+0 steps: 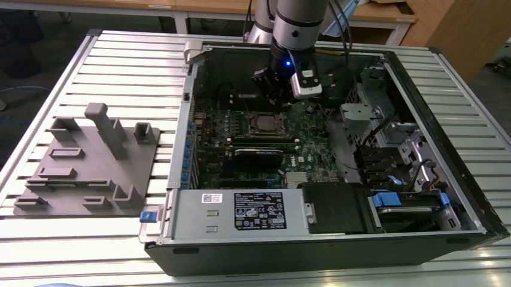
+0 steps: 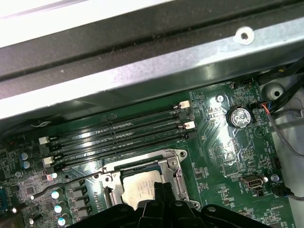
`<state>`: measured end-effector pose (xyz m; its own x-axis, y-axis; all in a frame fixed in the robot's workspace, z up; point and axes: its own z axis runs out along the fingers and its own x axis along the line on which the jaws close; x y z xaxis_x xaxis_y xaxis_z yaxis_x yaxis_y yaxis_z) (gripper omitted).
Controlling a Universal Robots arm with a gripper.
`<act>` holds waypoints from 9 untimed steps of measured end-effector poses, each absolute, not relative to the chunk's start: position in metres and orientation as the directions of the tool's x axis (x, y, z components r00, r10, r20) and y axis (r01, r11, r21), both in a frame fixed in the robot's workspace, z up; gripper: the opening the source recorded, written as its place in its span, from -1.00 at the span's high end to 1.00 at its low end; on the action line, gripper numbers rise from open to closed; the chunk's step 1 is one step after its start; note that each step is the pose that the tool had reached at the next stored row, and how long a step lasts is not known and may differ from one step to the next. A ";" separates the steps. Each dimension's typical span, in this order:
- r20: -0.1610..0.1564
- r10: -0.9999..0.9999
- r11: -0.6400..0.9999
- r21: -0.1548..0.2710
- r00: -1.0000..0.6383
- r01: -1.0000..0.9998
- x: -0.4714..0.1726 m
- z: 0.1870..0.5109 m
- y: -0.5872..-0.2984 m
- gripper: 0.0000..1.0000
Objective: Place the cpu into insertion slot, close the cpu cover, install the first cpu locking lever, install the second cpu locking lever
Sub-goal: 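Close the cpu cover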
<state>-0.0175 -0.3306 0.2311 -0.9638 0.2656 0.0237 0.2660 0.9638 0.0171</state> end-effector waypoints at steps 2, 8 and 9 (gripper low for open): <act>0.024 0.265 0.964 0.017 -0.964 0.266 -0.018 0.231 -0.331 0.79; 0.024 0.265 0.964 0.017 -0.964 0.266 -0.018 0.231 -0.331 0.79; 0.024 0.265 0.964 0.017 -0.964 0.265 -0.018 0.231 -0.331 0.79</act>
<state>-0.0175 -0.3306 0.2310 -0.9640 0.2649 0.0238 0.2653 0.9640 0.0171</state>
